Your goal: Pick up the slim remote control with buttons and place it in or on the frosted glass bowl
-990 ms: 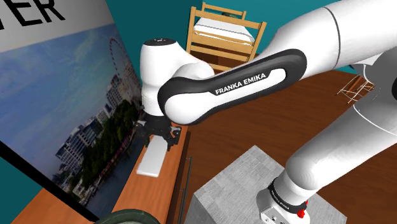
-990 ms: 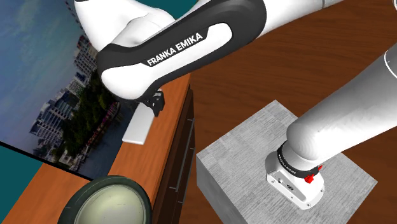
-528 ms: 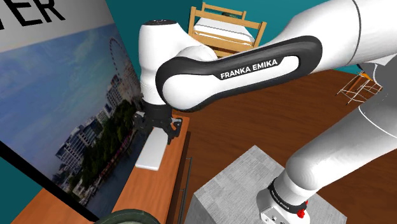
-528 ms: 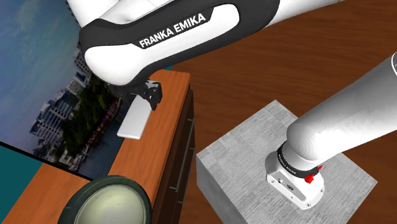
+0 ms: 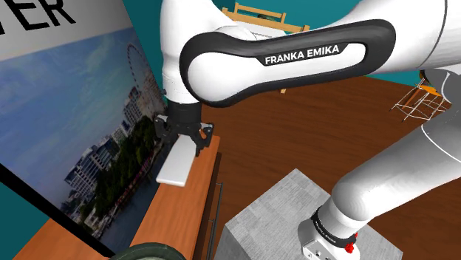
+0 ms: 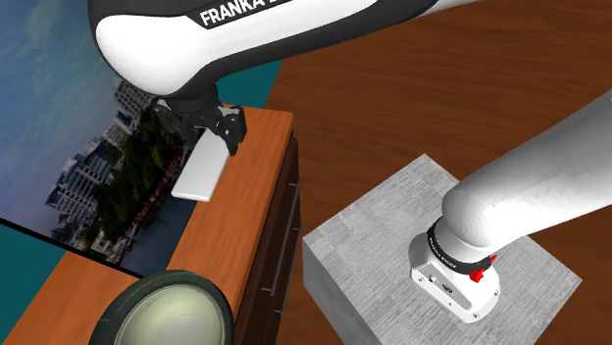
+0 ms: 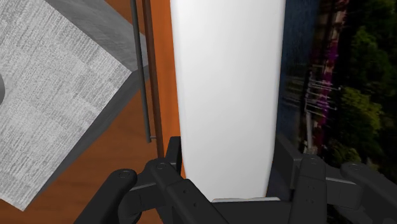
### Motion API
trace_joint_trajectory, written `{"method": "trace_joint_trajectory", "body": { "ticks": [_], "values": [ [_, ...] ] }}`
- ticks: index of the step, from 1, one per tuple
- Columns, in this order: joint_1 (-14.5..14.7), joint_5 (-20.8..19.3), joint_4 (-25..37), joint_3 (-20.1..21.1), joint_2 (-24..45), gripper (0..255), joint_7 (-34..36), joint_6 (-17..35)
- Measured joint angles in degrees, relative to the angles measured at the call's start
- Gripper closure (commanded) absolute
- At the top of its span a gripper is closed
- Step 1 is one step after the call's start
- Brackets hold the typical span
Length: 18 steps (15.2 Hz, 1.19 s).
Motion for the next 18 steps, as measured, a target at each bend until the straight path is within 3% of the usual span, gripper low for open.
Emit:
{"method": "trace_joint_trajectory", "body": {
  "ticks": [3, 8, 14, 18],
  "values": [
    [0.4, 0.6, 1.1, 0.0, -0.8, 255, 0.3, -1.6],
    [3.0, 2.5, 1.3, 3.3, -2.7, 255, 5.5, -2.5],
    [5.1, 2.2, 3.5, 9.7, -1.2, 255, 14.3, -2.6],
    [5.3, -1.5, 7.1, 16.4, 3.3, 255, 22.9, -2.9]
  ]
}}
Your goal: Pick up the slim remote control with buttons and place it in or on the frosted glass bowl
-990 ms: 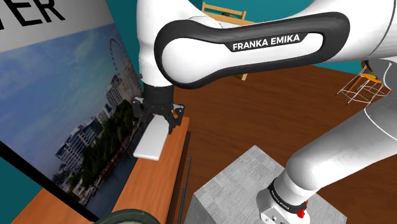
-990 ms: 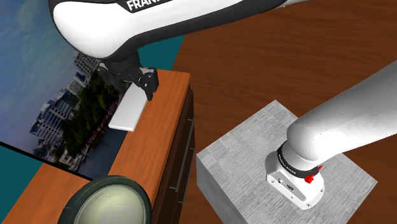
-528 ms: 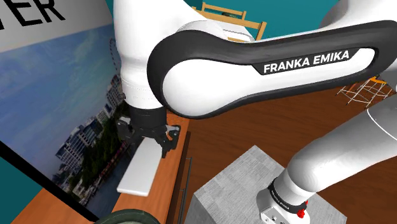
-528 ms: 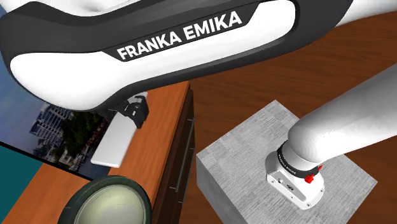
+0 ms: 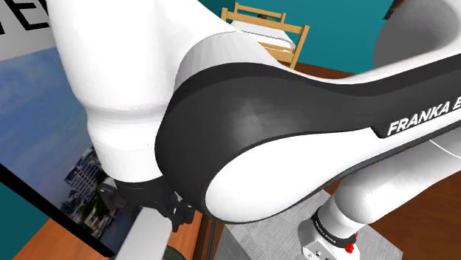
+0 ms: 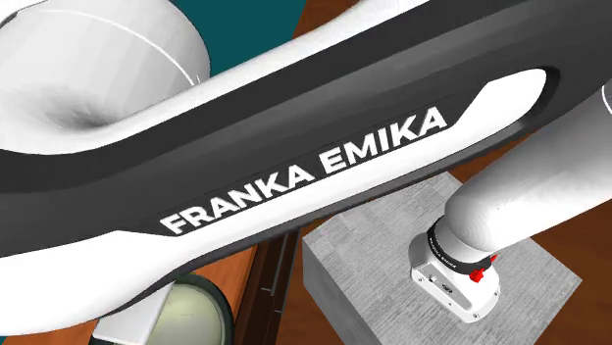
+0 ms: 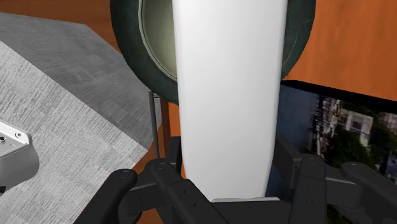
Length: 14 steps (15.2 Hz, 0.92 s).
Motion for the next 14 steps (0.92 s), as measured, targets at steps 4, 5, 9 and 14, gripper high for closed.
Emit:
{"method": "trace_joint_trajectory", "body": {
  "ticks": [4, 5, 9, 14],
  "values": [
    [1.6, -8.6, 3.2, 7.0, 9.1, 255, 11.2, 0.4],
    [3.4, -11.4, 4.1, 7.7, 11.9, 255, 14.5, 0.3],
    [10.0, -18.6, 6.2, 6.5, 18.9, 255, 22.2, 0.3],
    [11.0, -20.1, 3.3, 5.5, 20.2, 255, 23.3, 3.6]
  ]
}}
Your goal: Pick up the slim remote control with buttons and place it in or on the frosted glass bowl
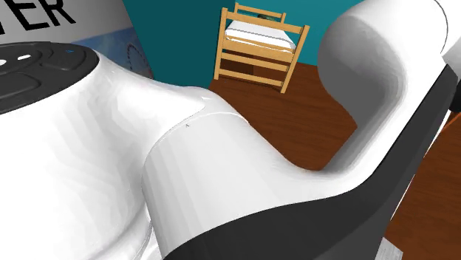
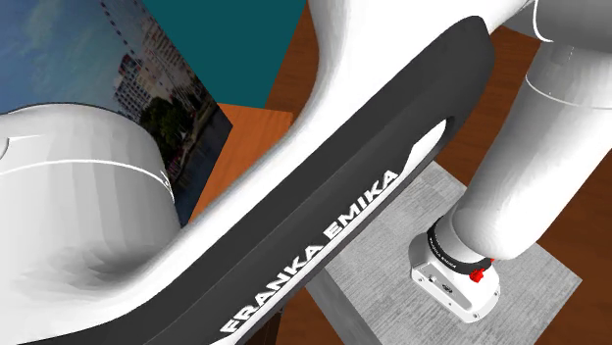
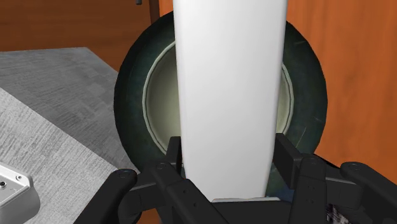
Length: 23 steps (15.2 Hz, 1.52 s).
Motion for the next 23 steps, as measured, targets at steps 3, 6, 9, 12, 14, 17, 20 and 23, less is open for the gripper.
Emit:
{"method": "trace_joint_trajectory", "body": {
  "ticks": [3, 6, 9, 12, 14, 17, 20, 23],
  "values": [
    [1.0, -1.4, -1.8, -0.9, 1.3, 255, 1.0, 2.2],
    [1.9, -2.6, -3.0, -1.8, 2.3, 255, 1.8, 3.9],
    [2.4, -3.2, -3.3, -2.2, 2.8, 255, 2.2, 4.4],
    [2.5, -3.3, -3.3, -2.2, 2.9, 255, 2.3, 4.4],
    [2.5, -3.3, -3.3, -2.3, 2.9, 0, 2.3, 4.4],
    [2.5, -3.3, -3.3, -2.3, 2.9, 0, 2.3, 4.5],
    [2.5, -3.3, -3.3, -2.3, 2.9, 0, 2.3, 4.5],
    [0.3, -0.6, -0.8, -0.3, 0.5, 0, 0.4, 1.1]
  ]
}}
